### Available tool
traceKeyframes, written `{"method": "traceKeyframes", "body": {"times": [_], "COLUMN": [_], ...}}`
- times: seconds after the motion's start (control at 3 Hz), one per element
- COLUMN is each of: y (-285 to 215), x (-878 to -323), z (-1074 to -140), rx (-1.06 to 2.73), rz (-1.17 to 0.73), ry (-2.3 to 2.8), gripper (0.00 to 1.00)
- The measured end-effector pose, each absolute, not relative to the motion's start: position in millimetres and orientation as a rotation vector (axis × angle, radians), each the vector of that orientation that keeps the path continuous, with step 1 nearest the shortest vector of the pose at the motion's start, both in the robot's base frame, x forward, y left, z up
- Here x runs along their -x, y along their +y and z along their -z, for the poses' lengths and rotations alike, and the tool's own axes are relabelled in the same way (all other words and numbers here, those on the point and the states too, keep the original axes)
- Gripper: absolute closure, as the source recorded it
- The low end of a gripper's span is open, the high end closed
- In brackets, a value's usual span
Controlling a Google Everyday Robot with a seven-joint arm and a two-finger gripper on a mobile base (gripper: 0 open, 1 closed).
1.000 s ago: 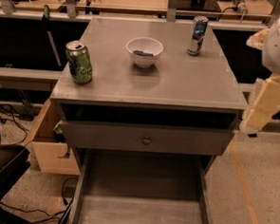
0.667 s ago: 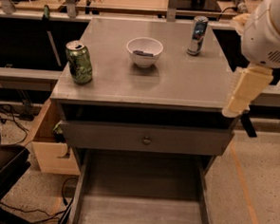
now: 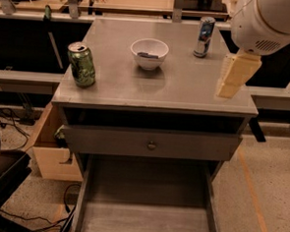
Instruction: Pick rxbar blueberry from white bowl and place on counter
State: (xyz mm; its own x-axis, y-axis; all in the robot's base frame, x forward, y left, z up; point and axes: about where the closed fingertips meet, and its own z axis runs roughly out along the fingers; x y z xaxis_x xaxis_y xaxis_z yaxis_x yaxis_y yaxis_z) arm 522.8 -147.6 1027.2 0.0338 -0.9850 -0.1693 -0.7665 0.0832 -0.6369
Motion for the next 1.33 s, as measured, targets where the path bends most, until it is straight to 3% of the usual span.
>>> {"method": "traceKeyframes", "body": {"times": [0.67,1.33], "y": [-135.0,-86.0], "x": [-533.0,-590.9], "z": [-1029.1,-1017.2], "rx": [1.716,1.664], "rz": [0.485,0.368], "ry": [1.765,1.733], "gripper": [0.0,0.0]}}
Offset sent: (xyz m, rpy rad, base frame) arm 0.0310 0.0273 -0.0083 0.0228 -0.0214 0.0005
